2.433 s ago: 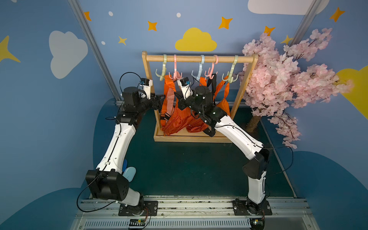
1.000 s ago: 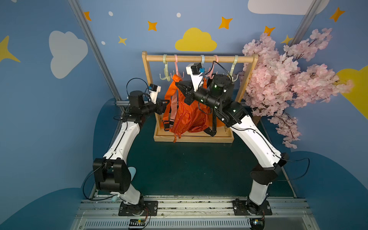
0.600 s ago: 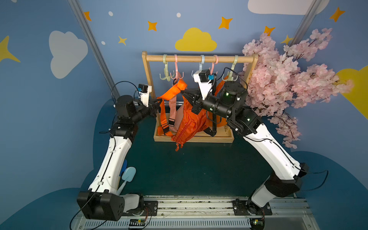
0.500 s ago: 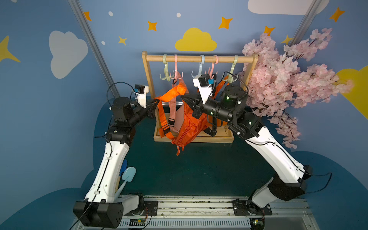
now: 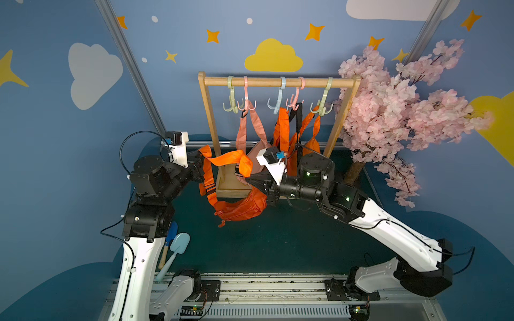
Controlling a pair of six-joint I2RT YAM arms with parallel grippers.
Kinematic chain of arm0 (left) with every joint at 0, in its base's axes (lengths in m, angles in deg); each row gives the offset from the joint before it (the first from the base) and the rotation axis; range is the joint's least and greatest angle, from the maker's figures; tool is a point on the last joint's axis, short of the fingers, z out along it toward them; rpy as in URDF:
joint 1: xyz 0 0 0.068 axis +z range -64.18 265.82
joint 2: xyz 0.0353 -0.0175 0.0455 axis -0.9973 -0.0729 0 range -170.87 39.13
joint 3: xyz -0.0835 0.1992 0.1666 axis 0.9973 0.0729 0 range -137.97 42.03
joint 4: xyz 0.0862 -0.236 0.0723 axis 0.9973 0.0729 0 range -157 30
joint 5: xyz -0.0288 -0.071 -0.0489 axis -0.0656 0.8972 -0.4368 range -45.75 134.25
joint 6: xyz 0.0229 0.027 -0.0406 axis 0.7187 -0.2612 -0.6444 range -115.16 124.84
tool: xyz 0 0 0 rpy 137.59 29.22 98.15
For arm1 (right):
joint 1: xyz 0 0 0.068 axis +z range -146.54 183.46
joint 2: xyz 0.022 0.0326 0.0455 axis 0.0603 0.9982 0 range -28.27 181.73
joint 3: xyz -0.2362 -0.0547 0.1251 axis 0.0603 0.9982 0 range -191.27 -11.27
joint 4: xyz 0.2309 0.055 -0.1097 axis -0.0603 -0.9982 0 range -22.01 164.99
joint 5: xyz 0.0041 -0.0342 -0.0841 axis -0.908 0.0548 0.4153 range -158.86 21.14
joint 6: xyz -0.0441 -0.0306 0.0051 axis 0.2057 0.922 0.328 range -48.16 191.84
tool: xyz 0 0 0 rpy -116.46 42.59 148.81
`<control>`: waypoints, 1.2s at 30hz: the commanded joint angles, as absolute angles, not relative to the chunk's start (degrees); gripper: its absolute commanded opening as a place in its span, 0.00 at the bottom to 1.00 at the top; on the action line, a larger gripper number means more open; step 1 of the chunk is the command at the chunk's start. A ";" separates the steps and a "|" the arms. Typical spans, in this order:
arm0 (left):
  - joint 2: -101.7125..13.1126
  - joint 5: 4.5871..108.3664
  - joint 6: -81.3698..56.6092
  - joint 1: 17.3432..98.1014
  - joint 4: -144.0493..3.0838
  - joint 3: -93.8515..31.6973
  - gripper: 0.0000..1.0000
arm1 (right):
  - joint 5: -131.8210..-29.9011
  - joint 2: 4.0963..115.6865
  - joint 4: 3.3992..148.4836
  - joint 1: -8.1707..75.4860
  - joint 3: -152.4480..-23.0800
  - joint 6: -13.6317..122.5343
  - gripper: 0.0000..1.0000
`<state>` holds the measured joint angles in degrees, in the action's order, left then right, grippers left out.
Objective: Take the bag off the hook
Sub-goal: Place the bag at the center of the board.
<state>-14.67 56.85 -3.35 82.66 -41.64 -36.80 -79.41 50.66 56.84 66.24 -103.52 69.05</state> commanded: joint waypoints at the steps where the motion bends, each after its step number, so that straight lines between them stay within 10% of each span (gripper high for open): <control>1: -12.38 52.18 -4.67 82.61 -36.89 -37.68 0.04 | -78.22 48.43 58.72 68.49 -100.70 66.26 0.00; 36: -2.05 23.93 -3.72 82.74 -28.88 -32.55 0.04 | -97.75 58.88 51.97 68.56 -95.42 45.17 0.00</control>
